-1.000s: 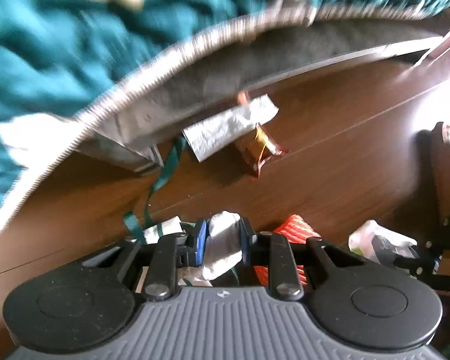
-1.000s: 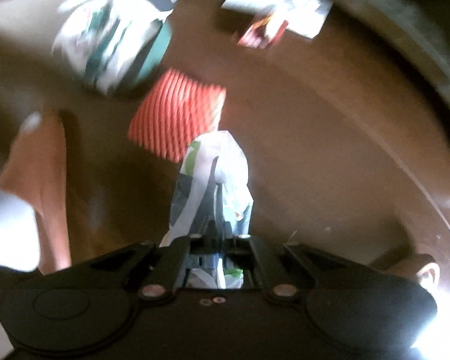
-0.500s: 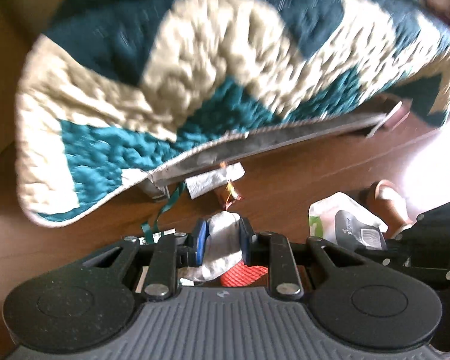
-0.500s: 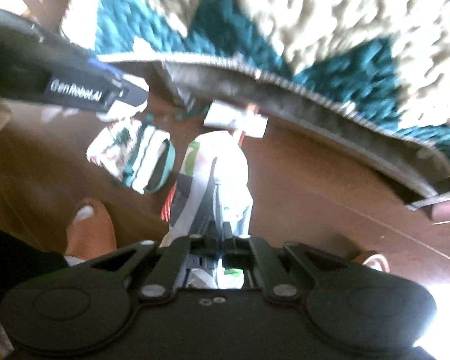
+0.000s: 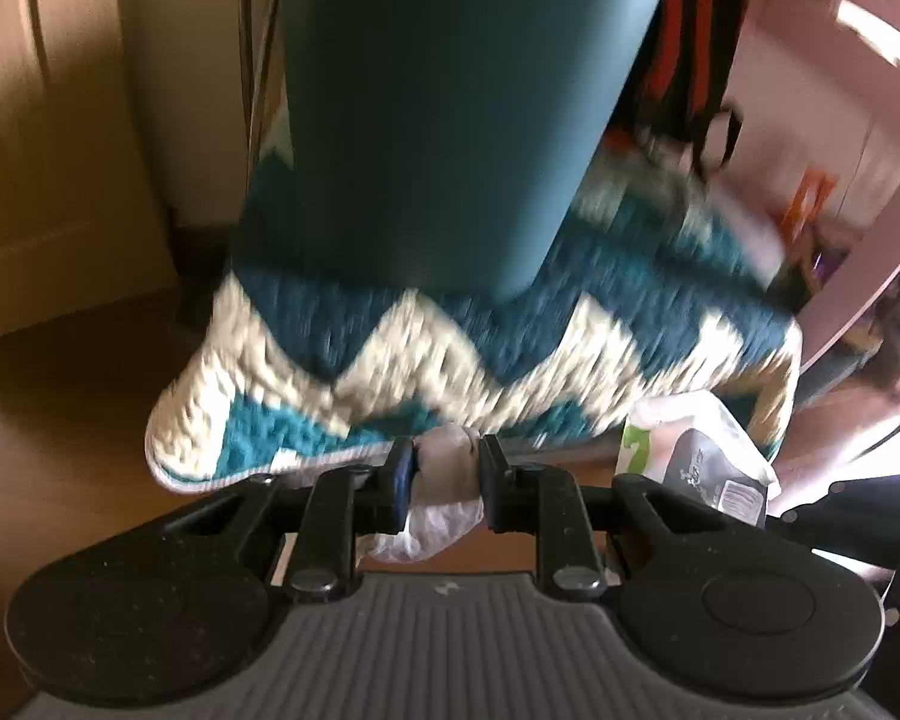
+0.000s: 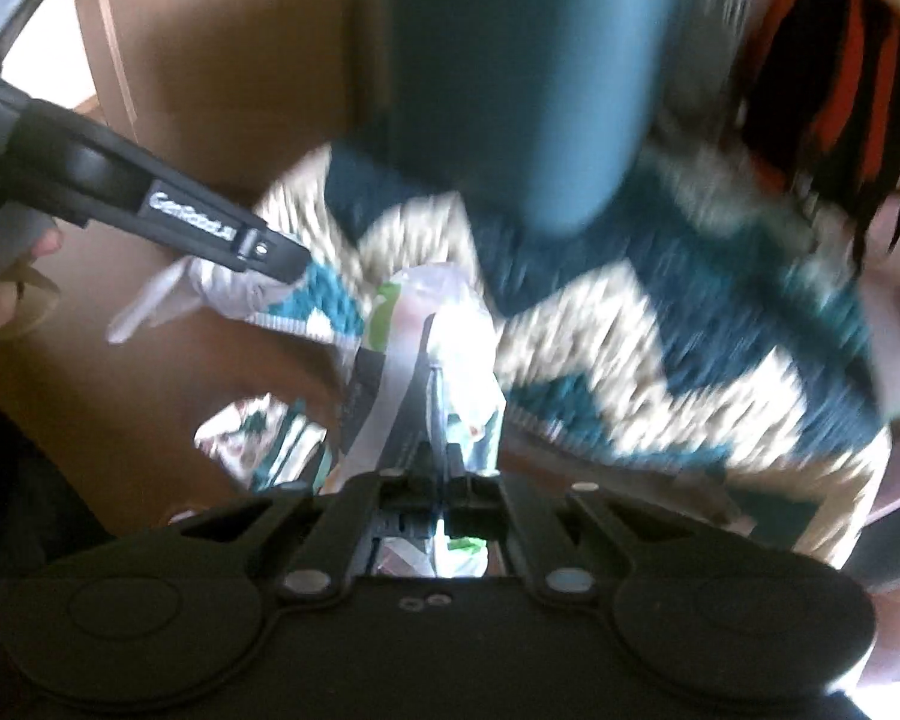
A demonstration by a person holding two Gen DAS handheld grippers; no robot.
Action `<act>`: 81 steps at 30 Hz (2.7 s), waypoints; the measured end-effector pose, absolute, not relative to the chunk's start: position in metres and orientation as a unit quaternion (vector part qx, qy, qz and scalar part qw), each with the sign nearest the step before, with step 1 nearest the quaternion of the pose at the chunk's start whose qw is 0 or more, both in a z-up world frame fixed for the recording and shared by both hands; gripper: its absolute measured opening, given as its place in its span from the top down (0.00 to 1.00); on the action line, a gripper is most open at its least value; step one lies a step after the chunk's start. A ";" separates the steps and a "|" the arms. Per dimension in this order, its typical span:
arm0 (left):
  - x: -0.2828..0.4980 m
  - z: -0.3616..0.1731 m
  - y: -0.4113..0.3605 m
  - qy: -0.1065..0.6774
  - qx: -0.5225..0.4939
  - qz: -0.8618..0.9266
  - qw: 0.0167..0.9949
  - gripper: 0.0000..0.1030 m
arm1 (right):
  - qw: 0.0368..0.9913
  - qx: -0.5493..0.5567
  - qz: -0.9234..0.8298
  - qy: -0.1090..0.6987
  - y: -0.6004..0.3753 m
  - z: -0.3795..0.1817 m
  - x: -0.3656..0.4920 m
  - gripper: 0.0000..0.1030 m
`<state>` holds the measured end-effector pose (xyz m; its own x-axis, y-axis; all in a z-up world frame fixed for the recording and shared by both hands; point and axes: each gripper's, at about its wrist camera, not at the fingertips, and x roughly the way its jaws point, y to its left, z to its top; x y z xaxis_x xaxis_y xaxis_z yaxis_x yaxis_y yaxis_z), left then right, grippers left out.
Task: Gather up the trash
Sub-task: 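Lift tissue and plastic bag up over the teal wastebasket, then open both tools to drop tissue and bag into the wastebasket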
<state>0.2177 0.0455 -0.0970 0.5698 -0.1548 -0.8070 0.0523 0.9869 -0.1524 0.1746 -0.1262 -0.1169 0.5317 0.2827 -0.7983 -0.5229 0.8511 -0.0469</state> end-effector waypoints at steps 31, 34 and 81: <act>0.368 0.134 0.041 0.268 -0.138 -0.073 0.951 0.79 | 0.947 -0.096 0.168 0.255 -0.129 0.096 0.347 1.00; 0.389 0.115 0.044 0.288 -0.143 -0.068 0.944 0.78 | 0.944 -0.096 0.166 0.267 -0.123 0.086 0.366 1.00; 0.334 0.101 0.042 0.328 -0.077 -0.049 0.940 0.29 | 0.937 -0.090 0.191 0.278 -0.116 0.085 0.324 0.46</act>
